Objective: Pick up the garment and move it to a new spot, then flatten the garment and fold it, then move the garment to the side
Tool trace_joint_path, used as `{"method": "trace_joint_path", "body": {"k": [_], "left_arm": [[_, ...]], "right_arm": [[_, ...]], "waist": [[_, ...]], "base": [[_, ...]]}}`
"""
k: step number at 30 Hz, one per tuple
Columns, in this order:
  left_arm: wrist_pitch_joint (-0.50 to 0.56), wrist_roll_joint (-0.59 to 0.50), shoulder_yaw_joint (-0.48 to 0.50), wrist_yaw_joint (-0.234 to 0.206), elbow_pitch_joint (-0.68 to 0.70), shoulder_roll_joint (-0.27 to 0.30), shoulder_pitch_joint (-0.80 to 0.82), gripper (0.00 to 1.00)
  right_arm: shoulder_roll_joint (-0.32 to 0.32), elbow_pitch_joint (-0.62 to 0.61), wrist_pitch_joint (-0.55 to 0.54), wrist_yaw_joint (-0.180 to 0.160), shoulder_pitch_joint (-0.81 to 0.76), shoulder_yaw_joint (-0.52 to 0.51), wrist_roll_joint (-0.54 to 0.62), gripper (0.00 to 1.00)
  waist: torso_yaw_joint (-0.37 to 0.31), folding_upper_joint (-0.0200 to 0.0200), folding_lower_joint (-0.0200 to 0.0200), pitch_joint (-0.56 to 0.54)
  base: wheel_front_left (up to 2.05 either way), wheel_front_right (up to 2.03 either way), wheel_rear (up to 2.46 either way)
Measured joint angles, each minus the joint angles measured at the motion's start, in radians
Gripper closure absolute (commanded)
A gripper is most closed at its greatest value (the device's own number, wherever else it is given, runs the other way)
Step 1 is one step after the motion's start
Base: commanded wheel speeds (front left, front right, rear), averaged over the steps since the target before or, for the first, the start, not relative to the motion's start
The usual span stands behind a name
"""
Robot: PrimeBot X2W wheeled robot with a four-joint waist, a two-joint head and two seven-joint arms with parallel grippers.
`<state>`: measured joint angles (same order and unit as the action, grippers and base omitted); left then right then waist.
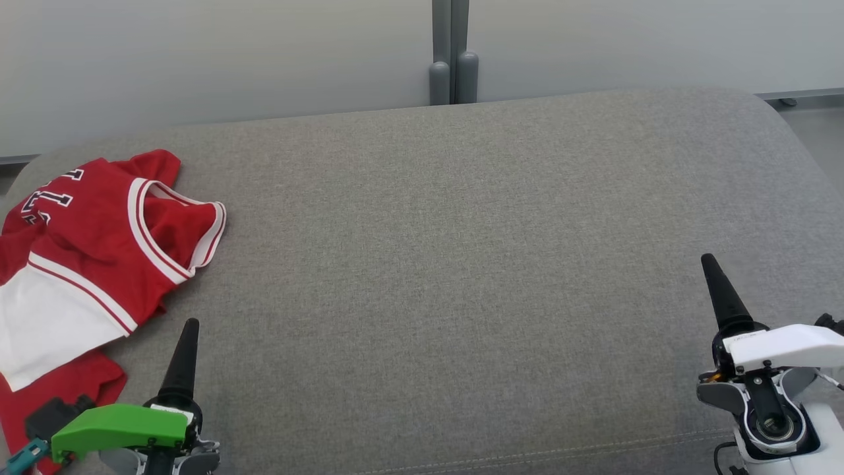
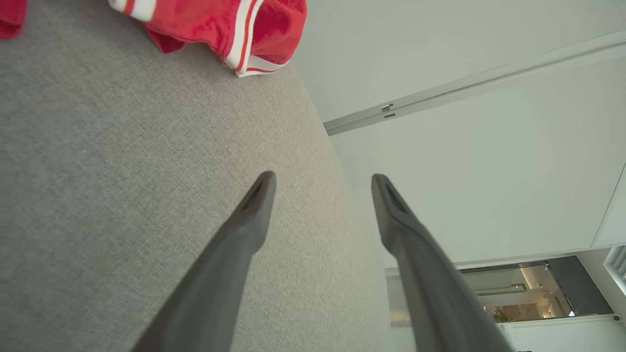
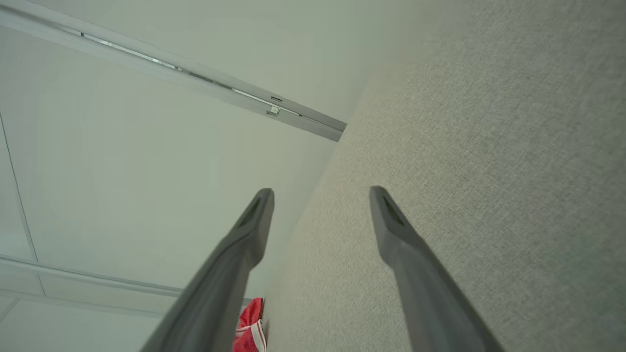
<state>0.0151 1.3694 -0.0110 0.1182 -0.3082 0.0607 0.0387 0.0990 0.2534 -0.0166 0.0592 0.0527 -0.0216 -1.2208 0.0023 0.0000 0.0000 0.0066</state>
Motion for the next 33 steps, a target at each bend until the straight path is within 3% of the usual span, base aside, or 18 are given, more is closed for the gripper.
{"method": "trace_joint_path", "body": {"k": [33], "left_arm": [[-0.114,-0.512,-0.023,-0.022,0.059,-0.004,0.002,0.0]], "right_arm": [[0.056,-0.025,0.116,-0.079,-0.013,0.135,0.516,0.0]], "waist": [[-0.001,0.0,0.0,-0.001]], "base": [[0.0,0.0,0.0]]}}
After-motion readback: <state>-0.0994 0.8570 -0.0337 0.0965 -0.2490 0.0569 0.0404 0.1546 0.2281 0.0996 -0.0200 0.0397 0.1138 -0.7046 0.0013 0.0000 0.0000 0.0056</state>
